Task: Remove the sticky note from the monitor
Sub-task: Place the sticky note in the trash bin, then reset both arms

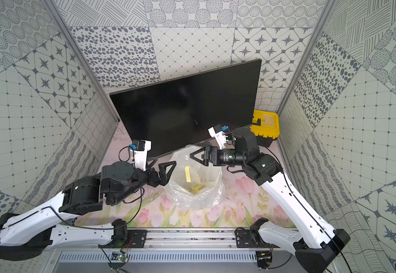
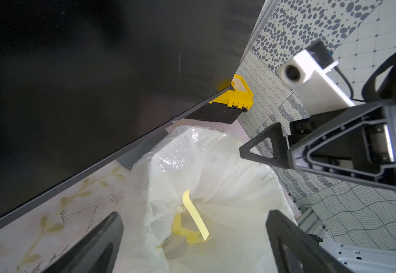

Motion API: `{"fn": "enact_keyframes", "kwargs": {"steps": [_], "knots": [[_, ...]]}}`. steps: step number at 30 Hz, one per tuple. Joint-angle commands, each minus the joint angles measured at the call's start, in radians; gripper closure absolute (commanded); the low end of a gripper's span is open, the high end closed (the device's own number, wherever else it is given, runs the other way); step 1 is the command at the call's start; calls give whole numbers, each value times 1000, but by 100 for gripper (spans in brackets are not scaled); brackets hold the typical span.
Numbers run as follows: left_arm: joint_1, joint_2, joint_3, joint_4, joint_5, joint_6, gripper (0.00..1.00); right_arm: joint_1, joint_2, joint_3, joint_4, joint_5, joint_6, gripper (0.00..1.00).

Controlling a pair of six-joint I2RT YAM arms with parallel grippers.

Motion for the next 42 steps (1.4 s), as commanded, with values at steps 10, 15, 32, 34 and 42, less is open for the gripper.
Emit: {"fn": "enact_keyframes", "kwargs": {"steps": [10, 15, 32, 34, 42], "knots": [[0, -210, -46, 29, -337, 283, 1, -117, -49, 123, 31, 241, -118, 2], [-1, -325, -161, 129, -484, 455, 1, -215, -81, 73, 34, 388, -160, 2], [21, -755, -632, 247, -655, 725, 1, -387, -160, -349, 299, 960, -268, 2], [23, -773, -668, 269, -642, 740, 1, -400, -158, -389, 331, 969, -280, 2], [148, -669, -648, 354, -501, 775, 1, -420, -144, -465, 380, 983, -290, 2]]}}
